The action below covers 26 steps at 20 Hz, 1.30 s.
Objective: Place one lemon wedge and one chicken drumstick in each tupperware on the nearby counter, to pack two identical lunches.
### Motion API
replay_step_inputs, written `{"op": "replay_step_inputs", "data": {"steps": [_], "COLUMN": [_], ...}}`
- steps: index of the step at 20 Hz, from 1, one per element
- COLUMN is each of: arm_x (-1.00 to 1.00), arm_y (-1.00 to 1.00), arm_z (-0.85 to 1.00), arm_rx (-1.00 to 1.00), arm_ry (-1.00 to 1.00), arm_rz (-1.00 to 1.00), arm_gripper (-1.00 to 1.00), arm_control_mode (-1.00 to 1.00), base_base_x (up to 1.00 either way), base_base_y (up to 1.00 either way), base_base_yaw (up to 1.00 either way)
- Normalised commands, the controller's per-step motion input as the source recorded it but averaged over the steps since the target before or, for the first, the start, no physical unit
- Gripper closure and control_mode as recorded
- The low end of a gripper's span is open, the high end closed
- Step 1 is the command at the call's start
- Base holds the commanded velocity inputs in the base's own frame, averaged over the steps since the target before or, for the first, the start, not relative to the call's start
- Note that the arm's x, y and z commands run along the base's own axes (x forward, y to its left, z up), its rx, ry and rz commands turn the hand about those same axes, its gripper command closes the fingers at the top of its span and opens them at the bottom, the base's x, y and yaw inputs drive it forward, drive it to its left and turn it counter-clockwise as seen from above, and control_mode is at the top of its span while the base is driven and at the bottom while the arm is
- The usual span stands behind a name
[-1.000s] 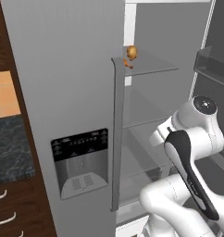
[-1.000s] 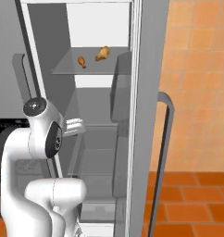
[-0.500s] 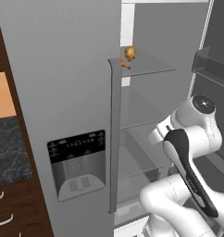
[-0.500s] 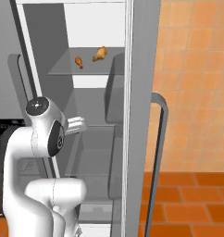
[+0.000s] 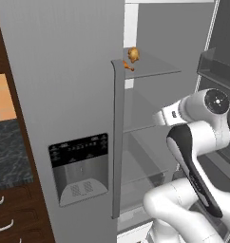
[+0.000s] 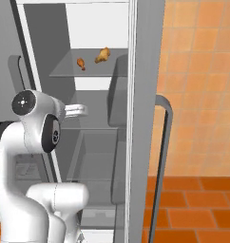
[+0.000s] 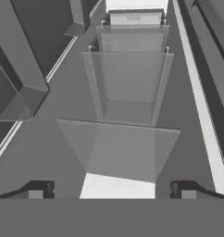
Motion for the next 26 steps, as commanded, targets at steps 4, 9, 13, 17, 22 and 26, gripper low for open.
{"op": "replay_step_inputs", "data": {"steps": [4,9,13,17,22,26], "arm_x": [0.10,0.02,0.27,0.77,1.00,1.00], "arm_y": [0.00,-0.04,-0.11,-0.01,0.00,0.00], "arm_z": [0.81,0.78,0.72,0.05,0.00,-0.08], "arm_rx": [0.22,0.34,0.20,0.00,0.00,0.00], "arm_ry": [0.00,-0.06,-0.06,0.00,-0.01,-0.03], "arm_rz": [-0.33,-0.19,-0.01,0.01,0.05,0.05], "arm_gripper": [-1.00,-1.00,-1.00,-1.00,-1.00,-1.00], "arm_control_mode": [-1.00,-1.00,-1.00,-1.00,-1.00,-1.00], "base_base_x": [0.00,0.00,0.00,0.00,0.00,0.00], "base_base_y": [0.00,0.00,0.00,0.00,0.00,0.00], "base_base_yaw": [0.00,0.00,0.00,0.00,0.00,0.00]}}
